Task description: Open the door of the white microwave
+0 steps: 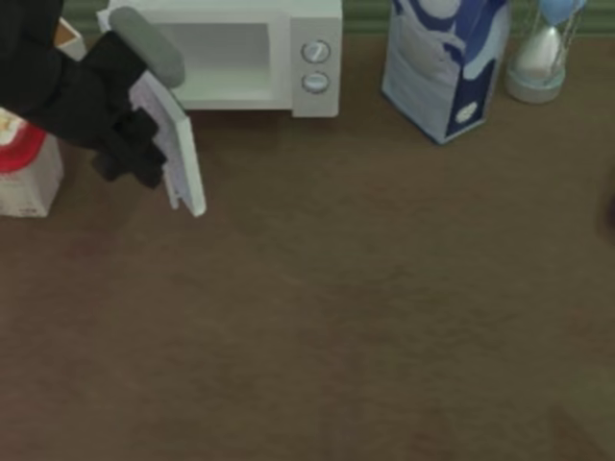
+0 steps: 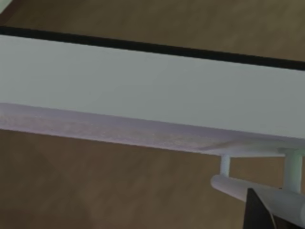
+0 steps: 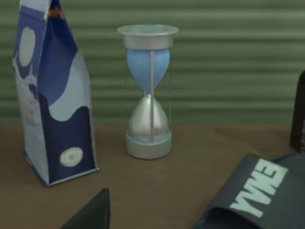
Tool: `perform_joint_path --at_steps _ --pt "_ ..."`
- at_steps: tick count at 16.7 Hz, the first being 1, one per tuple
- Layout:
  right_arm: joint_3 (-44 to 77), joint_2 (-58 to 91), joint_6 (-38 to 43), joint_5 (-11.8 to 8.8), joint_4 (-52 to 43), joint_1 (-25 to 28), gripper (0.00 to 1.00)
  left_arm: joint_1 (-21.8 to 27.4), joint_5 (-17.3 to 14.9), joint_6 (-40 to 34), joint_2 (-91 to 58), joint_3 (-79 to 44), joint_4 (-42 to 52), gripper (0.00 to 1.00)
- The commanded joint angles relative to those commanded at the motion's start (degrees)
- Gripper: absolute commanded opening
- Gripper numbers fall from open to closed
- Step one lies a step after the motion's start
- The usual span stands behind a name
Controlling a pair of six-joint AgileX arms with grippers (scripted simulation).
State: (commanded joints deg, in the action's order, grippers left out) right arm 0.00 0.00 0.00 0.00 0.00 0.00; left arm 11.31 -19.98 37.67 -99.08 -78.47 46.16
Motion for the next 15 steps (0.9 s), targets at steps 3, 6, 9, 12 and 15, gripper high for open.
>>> perform_joint_path --at_steps 3,6,9,12,15 --pt "0.0 0.0 0.0 0.0 0.0 0.0 1.0 -1.03 -0.92 2.66 -0.16 -0.4 1.02 0.0" --pt "0.0 0.0 0.0 0.0 0.0 0.0 1.0 -2.59 -2.13 6.15 -0.31 -0.71 2.48 0.0" --pt "0.0 0.0 0.0 0.0 0.0 0.0 1.0 -3.07 -2.57 7.46 -0.25 -0.86 2.9 0.0" --pt "0.0 0.0 0.0 0.0 0.0 0.0 1.0 -3.07 -2.57 7.46 -0.25 -0.86 2.9 0.0" --pt "0.0 0.0 0.0 0.0 0.0 0.0 1.0 -3.07 -2.57 7.46 -0.25 -0.86 2.9 0.0"
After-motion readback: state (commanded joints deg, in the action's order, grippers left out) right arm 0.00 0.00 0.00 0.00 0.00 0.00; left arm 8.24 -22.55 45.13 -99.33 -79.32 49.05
